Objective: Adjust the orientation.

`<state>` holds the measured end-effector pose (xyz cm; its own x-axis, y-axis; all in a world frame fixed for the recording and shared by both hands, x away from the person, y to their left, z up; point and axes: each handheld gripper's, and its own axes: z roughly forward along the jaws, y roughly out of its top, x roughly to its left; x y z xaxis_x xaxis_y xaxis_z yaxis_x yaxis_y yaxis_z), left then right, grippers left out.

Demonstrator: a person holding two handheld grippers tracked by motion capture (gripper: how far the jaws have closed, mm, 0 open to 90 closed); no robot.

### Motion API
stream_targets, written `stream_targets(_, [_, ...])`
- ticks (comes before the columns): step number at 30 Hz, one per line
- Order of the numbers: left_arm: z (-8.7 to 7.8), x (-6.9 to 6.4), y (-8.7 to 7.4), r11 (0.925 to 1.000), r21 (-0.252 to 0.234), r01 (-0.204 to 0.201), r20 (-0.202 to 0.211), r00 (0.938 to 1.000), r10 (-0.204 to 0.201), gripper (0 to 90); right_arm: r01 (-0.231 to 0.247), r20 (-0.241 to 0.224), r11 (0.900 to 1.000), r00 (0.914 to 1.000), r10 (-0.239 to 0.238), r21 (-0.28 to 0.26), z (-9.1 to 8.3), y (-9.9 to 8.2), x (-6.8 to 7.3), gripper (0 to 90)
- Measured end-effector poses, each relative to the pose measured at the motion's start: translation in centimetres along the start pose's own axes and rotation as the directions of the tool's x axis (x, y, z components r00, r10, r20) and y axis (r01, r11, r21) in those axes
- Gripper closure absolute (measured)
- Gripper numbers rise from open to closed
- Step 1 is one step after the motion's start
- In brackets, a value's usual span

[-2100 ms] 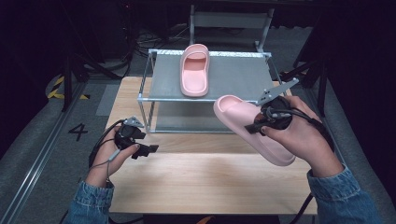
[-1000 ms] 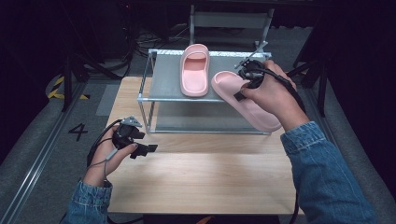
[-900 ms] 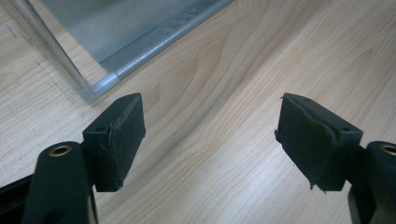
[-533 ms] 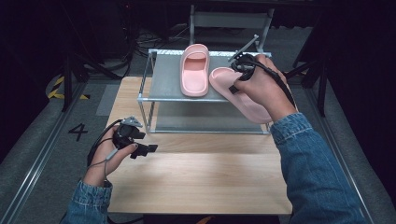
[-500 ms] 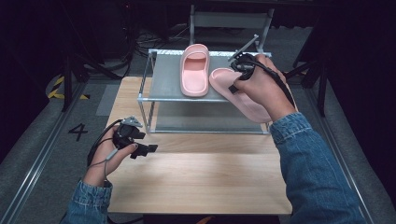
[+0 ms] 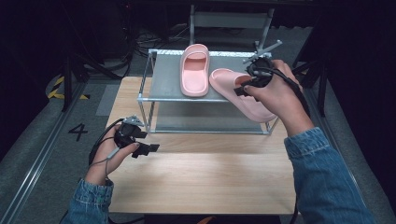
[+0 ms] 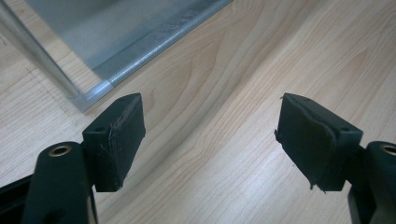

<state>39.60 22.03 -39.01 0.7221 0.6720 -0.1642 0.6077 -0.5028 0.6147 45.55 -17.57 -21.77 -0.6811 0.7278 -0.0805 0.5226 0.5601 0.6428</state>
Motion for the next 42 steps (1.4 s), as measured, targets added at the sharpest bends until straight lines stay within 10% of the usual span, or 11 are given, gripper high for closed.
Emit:
stream_targets(14, [0.9,-0.3,1.1,0.9996,0.019,-0.019,0.017,0.9997,0.019,24.1,-0.018,0.026,0.9995,0.9995,0.018,-0.026,-6.3,-8.0,-0.4,70.2])
stream_targets(31, [1.1,-0.2,1.4,0.9996,0.018,-0.023,0.019,0.9996,0.023,24.0,-0.088,-0.027,0.9943,0.9959,0.086,-0.061,-5.5,-13.6,-1.0,88.9])
stream_targets(42, [1.0,-0.2,1.3,0.9997,0.019,-0.015,0.019,0.9997,0.015,24.0,-0.075,-0.047,0.9964,0.9962,0.074,-0.038,-4.5,-12.8,-0.7,90.0])
